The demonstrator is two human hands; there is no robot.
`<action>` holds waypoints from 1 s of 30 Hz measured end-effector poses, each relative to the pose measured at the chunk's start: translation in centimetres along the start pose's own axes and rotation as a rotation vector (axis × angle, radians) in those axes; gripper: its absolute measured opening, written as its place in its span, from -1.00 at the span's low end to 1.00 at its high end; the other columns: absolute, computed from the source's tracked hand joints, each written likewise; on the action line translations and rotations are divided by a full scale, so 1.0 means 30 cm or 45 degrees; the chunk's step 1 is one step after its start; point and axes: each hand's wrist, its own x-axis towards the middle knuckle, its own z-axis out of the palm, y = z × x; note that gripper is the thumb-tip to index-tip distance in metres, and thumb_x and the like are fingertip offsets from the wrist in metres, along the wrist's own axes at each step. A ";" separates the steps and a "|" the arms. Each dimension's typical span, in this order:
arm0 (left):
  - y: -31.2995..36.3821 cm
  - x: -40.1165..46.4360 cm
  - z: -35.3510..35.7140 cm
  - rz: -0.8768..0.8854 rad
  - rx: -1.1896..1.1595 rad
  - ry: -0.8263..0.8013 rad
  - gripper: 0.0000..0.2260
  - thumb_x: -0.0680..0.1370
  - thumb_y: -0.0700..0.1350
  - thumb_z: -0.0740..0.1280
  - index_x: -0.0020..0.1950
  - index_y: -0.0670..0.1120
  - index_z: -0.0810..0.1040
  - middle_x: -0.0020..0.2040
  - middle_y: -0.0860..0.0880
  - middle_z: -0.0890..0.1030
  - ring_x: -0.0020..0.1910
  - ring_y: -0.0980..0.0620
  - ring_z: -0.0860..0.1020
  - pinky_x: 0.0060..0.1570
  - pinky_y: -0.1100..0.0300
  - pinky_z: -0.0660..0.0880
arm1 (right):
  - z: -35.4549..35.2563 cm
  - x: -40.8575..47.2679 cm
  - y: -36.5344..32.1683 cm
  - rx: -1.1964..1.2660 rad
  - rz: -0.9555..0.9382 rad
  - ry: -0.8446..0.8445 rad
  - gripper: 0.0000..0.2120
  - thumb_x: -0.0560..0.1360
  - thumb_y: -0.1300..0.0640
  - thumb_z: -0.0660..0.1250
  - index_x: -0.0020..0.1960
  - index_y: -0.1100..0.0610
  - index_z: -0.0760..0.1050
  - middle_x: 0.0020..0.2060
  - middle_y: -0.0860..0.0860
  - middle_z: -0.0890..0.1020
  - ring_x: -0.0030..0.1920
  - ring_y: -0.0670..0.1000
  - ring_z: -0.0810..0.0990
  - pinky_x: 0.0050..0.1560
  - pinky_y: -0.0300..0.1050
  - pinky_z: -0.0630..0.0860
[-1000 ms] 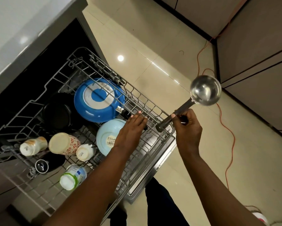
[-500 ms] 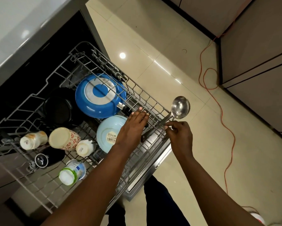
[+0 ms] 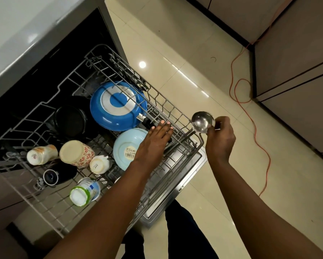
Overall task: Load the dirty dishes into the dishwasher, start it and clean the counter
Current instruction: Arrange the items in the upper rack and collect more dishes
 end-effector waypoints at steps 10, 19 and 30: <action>-0.046 -0.096 -0.027 -0.028 0.082 0.040 -0.26 0.49 -0.32 0.28 0.57 -0.08 -0.04 0.58 -0.05 -0.06 0.55 -0.01 -0.12 0.50 0.13 -0.16 | 0.014 -0.145 0.029 -0.384 -0.105 -0.270 -0.50 0.44 0.05 0.47 0.28 0.15 0.36 0.15 0.11 0.46 0.10 0.10 0.44 -0.03 -0.08 0.42; -0.224 -0.522 -0.127 -0.087 0.087 0.340 -0.41 0.28 -0.31 0.44 0.31 -0.19 0.49 0.33 -0.20 0.49 0.29 -0.19 0.48 0.31 -0.06 0.36 | 0.017 -0.495 -0.087 -0.335 -0.421 -0.264 -0.68 0.47 0.26 0.37 0.19 0.20 0.41 0.08 0.19 0.49 0.04 0.20 0.50 -0.10 0.05 0.50; -0.557 -1.547 -0.234 -0.501 0.291 0.600 -0.49 0.33 -0.26 0.43 0.29 -0.12 0.52 0.30 -0.11 0.52 0.28 -0.13 0.49 0.31 -0.03 0.37 | 0.182 -1.295 -0.361 -0.247 -0.978 -0.815 -0.78 0.40 0.35 0.38 0.02 0.21 0.51 -0.05 0.16 0.55 -0.06 0.24 0.55 -0.07 0.06 0.47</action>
